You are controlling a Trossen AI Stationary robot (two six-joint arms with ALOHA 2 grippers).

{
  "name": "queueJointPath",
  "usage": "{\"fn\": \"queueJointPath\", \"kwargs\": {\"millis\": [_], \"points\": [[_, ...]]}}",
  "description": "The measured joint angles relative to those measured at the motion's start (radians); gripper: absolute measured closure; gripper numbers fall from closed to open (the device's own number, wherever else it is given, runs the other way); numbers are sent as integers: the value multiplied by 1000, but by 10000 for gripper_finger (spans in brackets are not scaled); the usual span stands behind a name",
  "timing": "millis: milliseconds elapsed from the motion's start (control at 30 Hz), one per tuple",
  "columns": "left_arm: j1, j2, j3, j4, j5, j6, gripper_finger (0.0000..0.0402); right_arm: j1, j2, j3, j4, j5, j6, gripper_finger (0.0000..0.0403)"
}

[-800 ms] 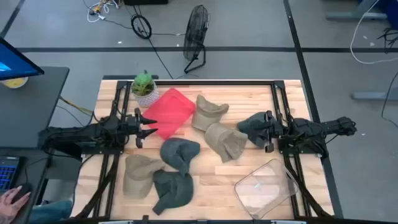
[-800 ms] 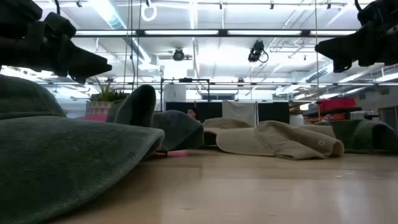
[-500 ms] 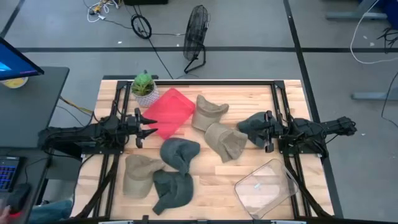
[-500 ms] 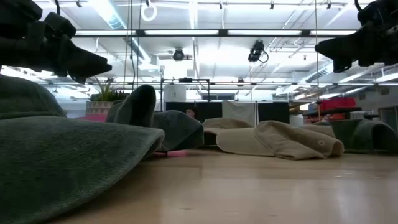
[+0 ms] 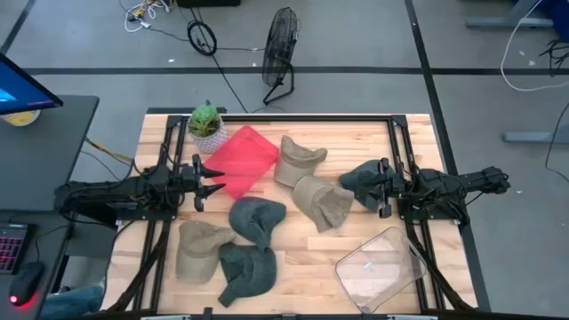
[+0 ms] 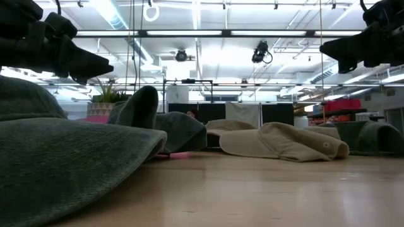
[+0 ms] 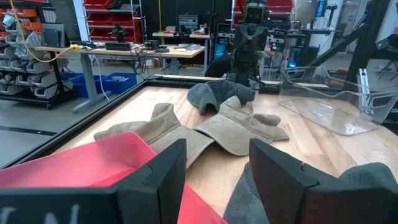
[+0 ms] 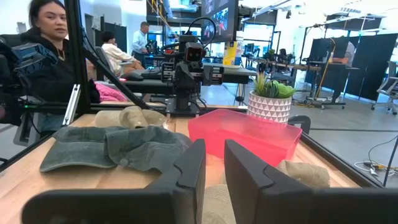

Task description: Pick & Place hat

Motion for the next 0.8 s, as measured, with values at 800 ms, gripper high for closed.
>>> {"fn": "queueJointPath", "kwargs": {"millis": [800], "points": [[0, 1, 14, 212, -38, -198, 223, 0, 0, 0, 0, -4, 0, 339]]}}
